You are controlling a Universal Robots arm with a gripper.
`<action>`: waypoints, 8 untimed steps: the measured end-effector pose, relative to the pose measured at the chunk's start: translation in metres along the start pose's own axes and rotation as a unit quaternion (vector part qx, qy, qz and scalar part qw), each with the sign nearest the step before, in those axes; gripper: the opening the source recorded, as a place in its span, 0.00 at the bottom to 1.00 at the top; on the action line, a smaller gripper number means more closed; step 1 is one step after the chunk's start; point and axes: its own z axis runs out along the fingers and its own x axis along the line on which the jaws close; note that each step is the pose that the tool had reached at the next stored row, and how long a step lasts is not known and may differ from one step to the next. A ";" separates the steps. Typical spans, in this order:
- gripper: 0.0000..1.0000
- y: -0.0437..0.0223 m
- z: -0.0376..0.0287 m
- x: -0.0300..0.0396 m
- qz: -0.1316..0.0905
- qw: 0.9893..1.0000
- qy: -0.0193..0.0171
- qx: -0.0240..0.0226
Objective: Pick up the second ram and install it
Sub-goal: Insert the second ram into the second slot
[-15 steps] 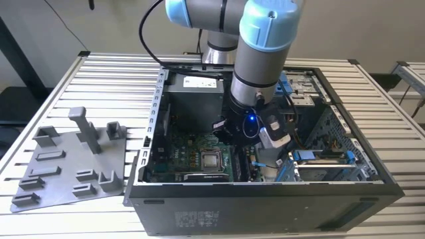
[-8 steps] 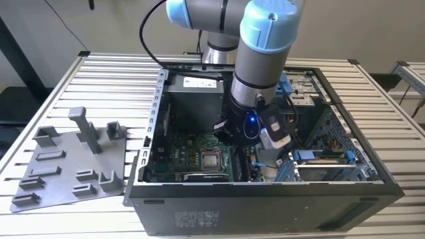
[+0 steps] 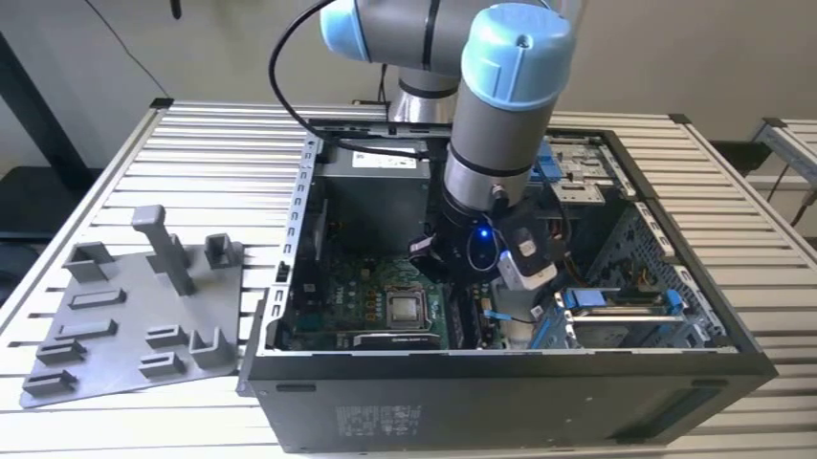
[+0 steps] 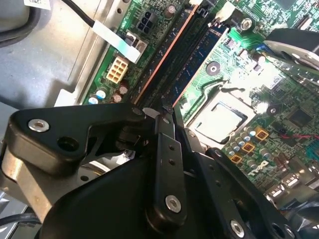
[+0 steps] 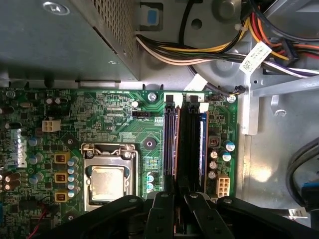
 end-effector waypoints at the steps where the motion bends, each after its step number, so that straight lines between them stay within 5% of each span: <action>1: 0.14 0.0000 0.0001 0.0000 0.000 1.000 0.000 0.000; 8: 0.21 0.0001 0.0008 0.0000 0.000 1.000 0.000 0.000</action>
